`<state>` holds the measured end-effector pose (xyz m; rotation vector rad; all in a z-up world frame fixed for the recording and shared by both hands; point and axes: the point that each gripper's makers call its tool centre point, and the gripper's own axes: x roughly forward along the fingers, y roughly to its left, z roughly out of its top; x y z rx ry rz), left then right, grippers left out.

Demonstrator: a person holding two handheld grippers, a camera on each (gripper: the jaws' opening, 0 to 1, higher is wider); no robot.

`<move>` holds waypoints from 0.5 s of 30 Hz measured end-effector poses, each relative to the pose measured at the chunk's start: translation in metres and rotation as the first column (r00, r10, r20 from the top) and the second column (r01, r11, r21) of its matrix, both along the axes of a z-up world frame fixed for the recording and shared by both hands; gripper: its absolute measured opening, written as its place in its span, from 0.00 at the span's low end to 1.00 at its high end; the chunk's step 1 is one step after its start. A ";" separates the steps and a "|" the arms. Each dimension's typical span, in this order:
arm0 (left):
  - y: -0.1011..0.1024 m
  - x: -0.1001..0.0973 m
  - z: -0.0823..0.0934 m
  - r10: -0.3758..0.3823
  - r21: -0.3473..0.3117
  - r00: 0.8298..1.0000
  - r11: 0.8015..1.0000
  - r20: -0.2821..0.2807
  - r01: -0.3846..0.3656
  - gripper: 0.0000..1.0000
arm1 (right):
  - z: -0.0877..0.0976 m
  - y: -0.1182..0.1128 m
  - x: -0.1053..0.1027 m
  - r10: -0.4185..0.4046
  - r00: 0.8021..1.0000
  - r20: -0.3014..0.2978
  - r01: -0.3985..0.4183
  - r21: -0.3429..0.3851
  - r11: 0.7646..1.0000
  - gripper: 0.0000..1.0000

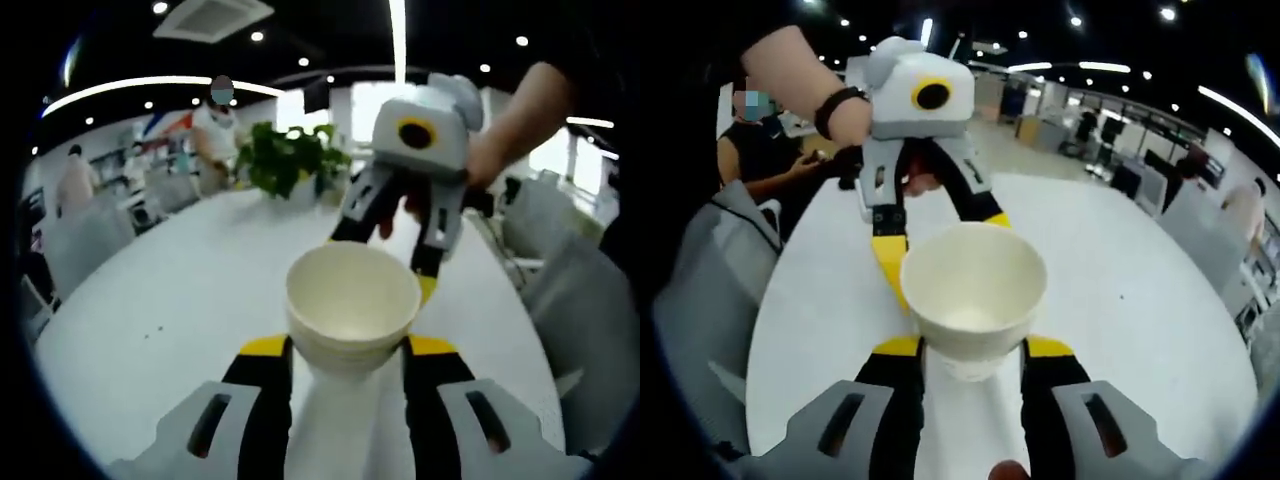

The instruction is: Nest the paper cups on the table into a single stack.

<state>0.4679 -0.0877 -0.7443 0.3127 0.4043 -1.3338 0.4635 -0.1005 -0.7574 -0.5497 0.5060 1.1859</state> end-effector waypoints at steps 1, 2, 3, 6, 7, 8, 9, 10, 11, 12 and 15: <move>0.000 0.001 -0.001 0.000 0.000 1.000 1.000 -0.003 0.000 0.41 | -0.004 -0.002 0.002 -0.004 1.000 -0.006 0.004 -0.005 1.000 0.33; -0.002 0.002 -0.005 0.001 -0.003 1.000 1.000 -0.020 -0.002 0.41 | -0.007 -0.003 0.003 -0.009 1.000 -0.015 0.009 -0.005 1.000 0.33; -0.003 0.003 -0.007 0.001 -0.005 1.000 1.000 -0.024 -0.001 0.41 | -0.011 -0.005 0.004 -0.015 0.999 -0.028 0.015 -0.004 1.000 0.33; -0.007 0.007 -0.019 -0.001 0.000 0.999 1.000 -0.045 0.001 0.41 | -0.020 -0.007 0.007 -0.020 0.999 -0.045 0.019 -0.013 1.000 0.33; -0.008 0.007 -0.021 -0.002 0.003 0.999 1.000 -0.047 0.002 0.41 | -0.023 -0.008 0.007 -0.021 0.999 -0.047 0.020 -0.017 1.000 0.33; -0.009 0.008 -0.024 -0.001 0.007 0.999 1.000 -0.052 0.001 0.41 | -0.025 -0.009 0.009 -0.024 0.998 -0.053 0.023 -0.021 1.000 0.33; -0.009 0.008 -0.024 -0.001 0.007 0.999 1.000 -0.052 0.001 0.41 | -0.027 -0.010 0.009 -0.027 0.998 -0.056 0.026 -0.022 0.999 0.33; -0.010 0.009 -0.026 -0.002 0.010 0.999 1.000 -0.054 0.002 0.41 | -0.028 -0.011 0.009 -0.028 0.998 -0.057 0.027 -0.023 0.999 0.33; -0.010 0.009 -0.027 -0.002 0.013 0.998 1.000 -0.056 0.003 0.41 | -0.030 -0.011 0.010 -0.030 0.998 -0.062 0.028 -0.024 0.999 0.33; -0.010 0.010 -0.029 0.000 0.014 0.998 1.000 -0.066 0.001 0.41 | -0.031 -0.012 0.010 -0.029 0.997 -0.065 0.027 -0.026 0.999 0.33; -0.010 0.010 -0.035 0.014 0.006 0.994 1.000 -0.105 -0.013 0.41 | -0.034 -0.013 0.009 -0.024 0.997 -0.069 0.022 -0.029 0.999 0.33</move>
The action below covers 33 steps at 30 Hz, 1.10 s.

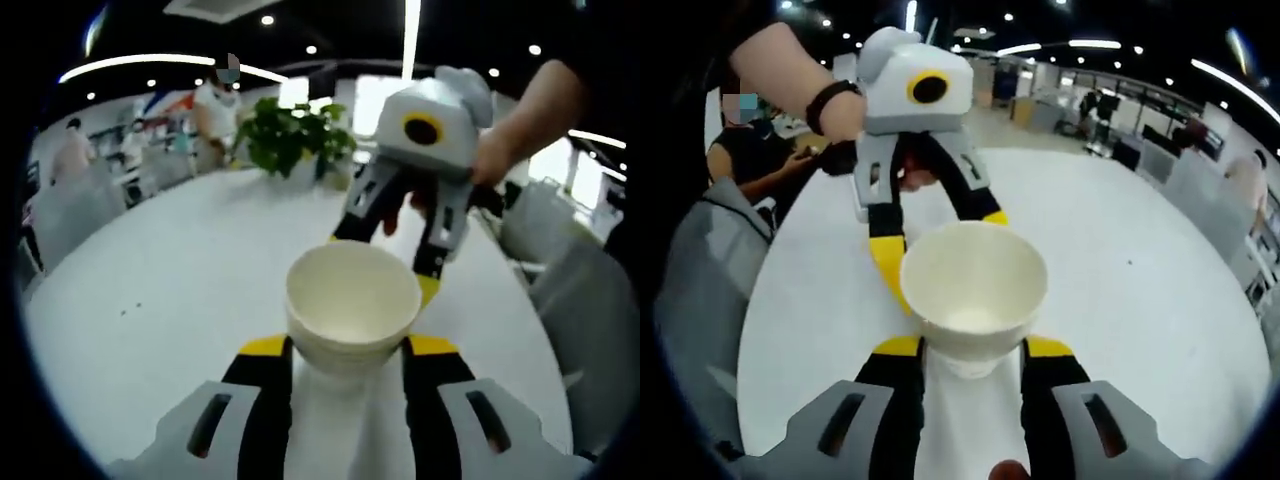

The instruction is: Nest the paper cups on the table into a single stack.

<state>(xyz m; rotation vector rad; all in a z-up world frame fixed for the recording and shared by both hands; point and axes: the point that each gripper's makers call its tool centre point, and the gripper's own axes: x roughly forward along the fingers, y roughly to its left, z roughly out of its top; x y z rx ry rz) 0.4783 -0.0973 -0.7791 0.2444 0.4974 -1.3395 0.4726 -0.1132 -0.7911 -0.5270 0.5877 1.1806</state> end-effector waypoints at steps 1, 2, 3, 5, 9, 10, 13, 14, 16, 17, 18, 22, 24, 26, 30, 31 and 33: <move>-0.001 0.002 0.002 0.014 -0.022 1.000 1.000 -0.009 -0.014 0.41 | 0.000 0.000 0.001 -0.010 1.000 0.000 0.010 0.006 1.000 0.34; -0.001 0.003 0.002 0.023 -0.023 0.999 0.999 -0.025 -0.023 0.41 | 0.001 -0.001 0.002 -0.016 1.000 -0.001 0.016 0.012 1.000 0.34; -0.001 0.004 0.002 0.027 -0.023 0.999 0.999 -0.028 -0.027 0.41 | 0.001 -0.001 0.003 -0.018 1.000 0.000 0.018 0.014 1.000 0.34; -0.003 0.004 0.001 0.033 -0.018 0.999 0.999 -0.030 -0.033 0.42 | -0.001 -0.003 0.004 -0.025 1.000 -0.007 0.025 0.017 1.000 0.34; -0.006 0.006 -0.001 0.038 -0.010 0.999 0.999 -0.029 -0.038 0.42 | -0.003 -0.005 0.007 -0.041 0.999 -0.007 0.042 0.023 0.999 0.34; -0.006 0.007 -0.001 0.042 -0.011 0.999 0.999 -0.033 -0.042 0.42 | -0.003 -0.005 0.008 -0.046 0.999 -0.008 0.046 0.026 0.999 0.34; -0.006 0.009 -0.001 0.058 -0.010 0.998 0.998 -0.037 -0.058 0.42 | -0.003 -0.004 0.011 -0.059 0.998 -0.005 0.059 0.037 0.998 0.34; -0.006 0.010 -0.001 0.062 -0.012 0.997 0.998 -0.040 -0.063 0.42 | -0.003 -0.004 0.011 -0.062 0.998 -0.002 0.062 0.037 0.997 0.34; -0.006 0.013 -0.002 0.071 -0.014 0.996 0.997 -0.047 -0.072 0.42 | -0.003 -0.004 0.014 -0.059 0.998 0.008 0.059 0.029 0.998 0.34; -0.006 0.013 -0.002 0.071 -0.010 0.997 0.997 -0.041 -0.071 0.42 | -0.003 -0.004 0.015 -0.061 0.998 0.009 0.060 0.029 0.998 0.34; -0.006 0.014 -0.003 0.067 -0.004 0.997 0.998 -0.031 -0.067 0.42 | -0.003 -0.004 0.015 -0.063 0.998 0.008 0.063 0.028 0.998 0.34; -0.007 0.015 -0.003 0.058 0.002 0.998 0.998 -0.012 -0.058 0.42 | -0.003 -0.006 0.016 -0.067 0.998 0.018 0.066 0.033 0.997 0.34; -0.008 0.016 -0.003 0.066 0.003 0.998 0.998 -0.010 -0.066 0.42 | -0.003 -0.008 0.017 -0.067 0.997 0.030 0.066 0.029 0.997 0.34; -0.007 0.015 -0.003 0.069 0.001 0.998 0.998 -0.007 -0.069 0.44 | -0.004 -0.009 0.017 -0.073 0.997 0.023 0.072 0.031 0.997 0.34; -0.002 0.016 -0.007 0.076 0.035 0.996 0.996 0.036 -0.077 0.54 | -0.004 -0.012 0.016 -0.106 0.994 -0.014 0.106 0.050 0.993 0.42; 0.002 0.019 -0.009 0.090 0.054 0.995 0.994 0.053 -0.093 0.57 | -0.004 -0.012 0.016 -0.110 0.994 -0.010 0.111 0.053 0.992 0.43; 0.005 0.018 -0.008 0.099 0.042 0.994 0.994 0.043 -0.101 0.61 | -0.004 -0.015 0.014 -0.111 0.994 -0.006 0.111 0.043 0.993 0.44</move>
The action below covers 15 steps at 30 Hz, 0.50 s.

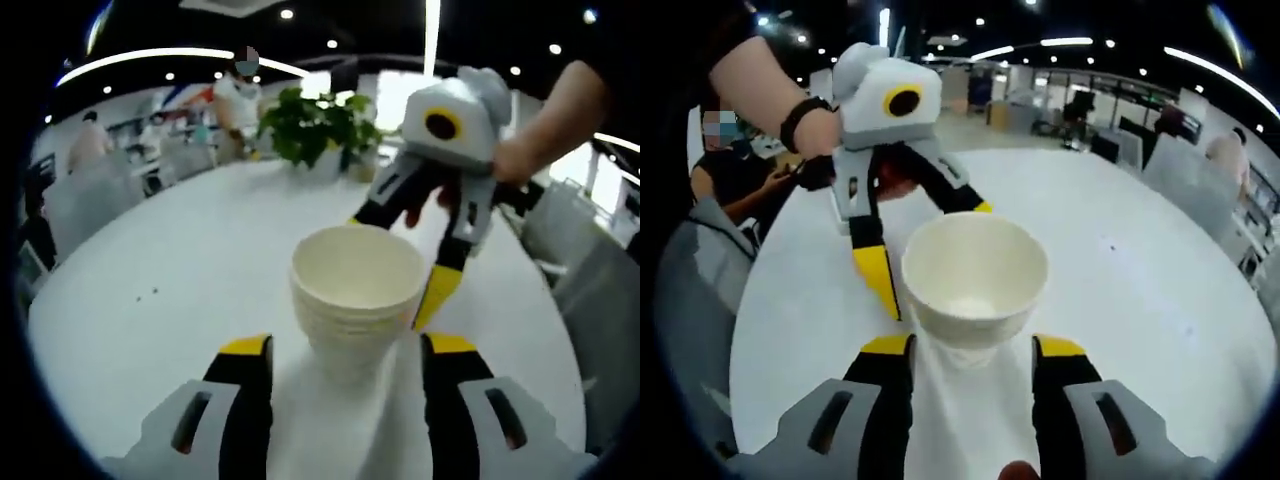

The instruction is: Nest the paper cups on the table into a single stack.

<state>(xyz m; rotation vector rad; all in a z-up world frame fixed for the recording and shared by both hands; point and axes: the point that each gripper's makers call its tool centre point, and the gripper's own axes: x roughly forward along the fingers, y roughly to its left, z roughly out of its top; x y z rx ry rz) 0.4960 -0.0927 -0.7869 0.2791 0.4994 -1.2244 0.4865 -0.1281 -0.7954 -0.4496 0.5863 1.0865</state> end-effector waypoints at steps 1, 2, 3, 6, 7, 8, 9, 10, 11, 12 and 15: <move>0.002 -0.001 0.000 0.001 -0.004 1.000 1.000 -0.004 -0.001 0.60 | 0.000 0.000 -0.001 -0.001 1.000 0.001 0.001 0.001 1.000 0.44; 0.005 -0.003 0.000 0.006 -0.002 1.000 1.000 -0.011 -0.006 0.60 | 0.001 0.000 -0.003 -0.003 1.000 -0.003 0.003 0.004 1.000 0.44; 0.007 -0.005 0.001 0.009 -0.005 1.000 1.000 -0.010 -0.009 0.60 | 0.001 0.000 -0.005 -0.003 1.000 -0.002 0.003 0.003 1.000 0.44; 0.011 -0.010 0.004 0.015 -0.014 1.000 1.000 -0.003 -0.015 0.60 | 0.003 0.000 -0.011 -0.007 1.000 -0.007 0.007 0.011 1.000 0.46; 0.013 -0.013 0.006 0.019 -0.011 1.000 1.000 0.000 -0.019 0.61 | 0.003 0.000 -0.012 -0.007 1.000 -0.007 0.007 0.010 1.000 0.46; 0.014 -0.014 0.006 0.021 -0.003 1.000 1.000 0.004 -0.021 0.62 | 0.004 -0.001 -0.015 -0.009 1.000 -0.008 0.009 0.005 1.000 0.47; 0.016 -0.016 0.008 0.024 0.000 1.000 1.000 0.010 -0.024 0.63 | 0.005 -0.001 -0.017 -0.009 1.000 -0.008 0.009 0.005 1.000 0.48; 0.018 -0.018 0.009 0.030 -0.002 1.000 1.000 0.009 -0.030 0.64 | 0.006 -0.001 -0.020 -0.009 1.000 -0.006 0.009 0.006 1.000 0.48; 0.020 -0.020 0.013 0.043 -0.011 0.999 0.999 0.008 -0.043 0.64 | 0.007 -0.002 -0.023 -0.012 1.000 -0.004 0.012 0.005 1.000 0.48; 0.021 -0.020 0.016 0.050 -0.022 0.999 0.999 0.011 -0.050 0.65 | 0.007 -0.002 -0.025 -0.015 1.000 -0.003 0.015 0.003 1.000 0.49; 0.027 -0.029 0.023 0.060 -0.033 0.998 0.998 0.026 -0.059 0.65 | 0.011 -0.006 -0.034 -0.041 0.999 -0.008 0.041 0.012 0.999 0.52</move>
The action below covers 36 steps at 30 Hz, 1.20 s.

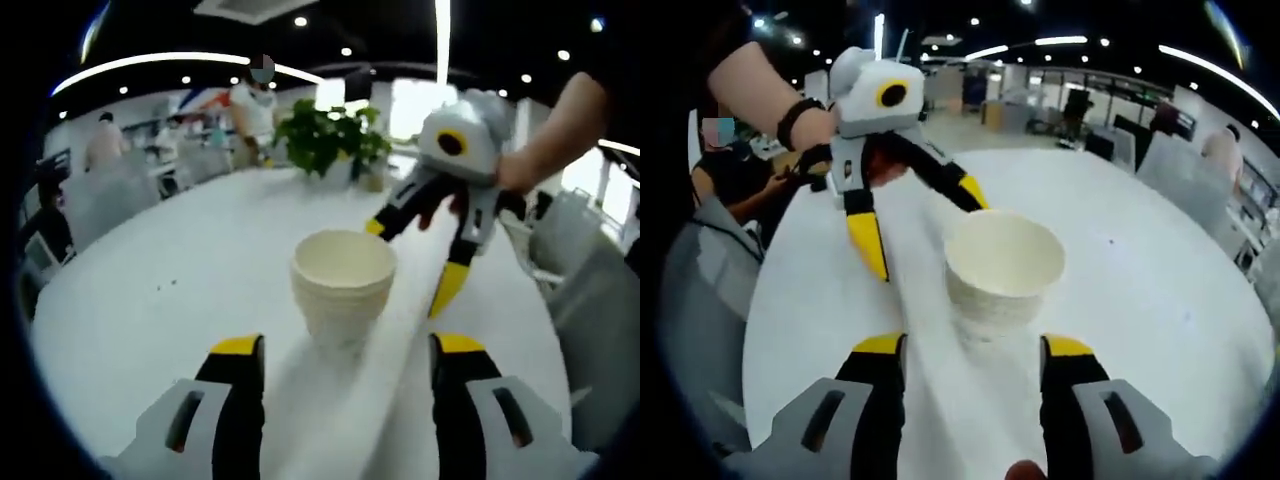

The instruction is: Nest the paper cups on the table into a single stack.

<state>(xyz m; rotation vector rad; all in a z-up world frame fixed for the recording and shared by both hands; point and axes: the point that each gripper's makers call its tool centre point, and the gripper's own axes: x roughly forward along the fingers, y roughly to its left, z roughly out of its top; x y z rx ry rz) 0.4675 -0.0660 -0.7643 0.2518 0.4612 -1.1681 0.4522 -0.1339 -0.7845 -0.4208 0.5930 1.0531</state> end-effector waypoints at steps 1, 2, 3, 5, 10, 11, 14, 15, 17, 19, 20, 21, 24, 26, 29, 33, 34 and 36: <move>0.002 -0.003 0.001 0.001 0.001 1.000 1.000 0.004 -0.001 0.65 | 0.001 -0.002 -0.002 -0.011 1.000 0.001 0.011 0.001 1.000 0.54; 0.003 -0.006 0.002 0.002 0.000 1.000 1.000 0.006 -0.002 0.65 | 0.004 -0.003 -0.005 -0.030 1.000 0.001 0.030 0.007 1.000 0.56; 0.006 -0.010 0.004 0.009 -0.006 1.000 1.000 -0.001 -0.009 0.66 | 0.010 -0.003 -0.008 -0.065 0.998 -0.004 0.065 0.037 0.997 0.59; 0.011 -0.020 0.010 0.015 -0.016 1.000 1.000 0.010 -0.015 0.67 | 0.016 -0.007 -0.018 -0.072 0.997 -0.001 0.072 0.051 0.996 0.61; 0.026 -0.041 0.019 0.028 -0.014 0.999 1.000 0.018 -0.028 0.69 | 0.023 -0.017 -0.042 -0.105 0.995 -0.001 0.104 0.065 0.992 0.63; 0.031 -0.046 0.023 0.036 -0.018 0.999 0.999 0.022 -0.035 0.69 | 0.026 -0.019 -0.048 -0.113 0.994 0.003 0.112 0.070 0.991 0.64; 0.039 -0.057 0.031 0.055 -0.030 0.998 0.998 0.030 -0.054 0.72 | 0.031 -0.021 -0.063 -0.121 0.993 0.009 0.120 0.076 0.990 0.67; 0.041 -0.060 0.034 0.059 -0.036 0.998 0.998 0.033 -0.058 0.74 | 0.031 -0.021 -0.064 -0.121 0.993 0.010 0.120 0.077 0.990 0.68; 0.045 -0.069 0.038 0.063 -0.047 0.998 0.997 0.032 -0.061 0.77 | 0.034 -0.022 -0.074 -0.117 0.993 0.018 0.116 0.074 0.991 0.71; 0.050 -0.078 0.038 0.065 -0.039 0.997 0.997 0.031 -0.064 0.79 | 0.037 -0.024 -0.084 -0.114 0.993 0.023 0.112 0.076 0.991 0.73; 0.054 -0.083 0.039 0.069 -0.037 0.997 0.997 0.033 -0.068 0.80 | 0.040 -0.024 -0.090 -0.114 0.993 0.026 0.112 0.076 0.991 0.75; 0.055 -0.084 0.040 0.071 -0.039 0.997 0.997 0.034 -0.070 0.81 | 0.041 -0.025 -0.092 -0.114 0.993 0.027 0.111 0.075 0.991 0.77; 0.066 -0.096 0.047 0.107 -0.069 0.994 0.992 0.031 -0.105 0.85 | 0.044 -0.027 -0.107 -0.122 0.992 0.020 0.120 0.087 0.989 0.87; 0.073 -0.103 0.048 0.126 -0.079 0.992 0.989 0.021 -0.124 0.91 | 0.046 -0.028 -0.116 -0.129 0.991 0.022 0.127 0.093 0.988 0.93; 0.080 -0.114 0.055 0.138 -0.113 0.990 0.984 0.022 -0.134 0.97 | 0.047 -0.029 -0.127 -0.139 0.990 0.019 0.137 0.094 0.986 1.00; 0.087 -0.131 0.064 0.131 -0.120 0.990 0.985 0.045 -0.124 0.98 | 0.050 -0.036 -0.138 -0.155 0.988 0.019 0.153 0.085 0.985 1.00; 0.090 -0.133 0.064 0.133 -0.121 0.990 0.985 0.047 -0.126 0.98 | 0.052 -0.041 -0.139 -0.166 0.985 0.034 0.164 0.070 0.984 1.00; 0.097 -0.139 0.063 0.149 -0.127 0.989 0.981 0.026 -0.144 0.98 | 0.055 -0.047 -0.141 -0.179 0.983 0.034 0.177 0.074 0.982 1.00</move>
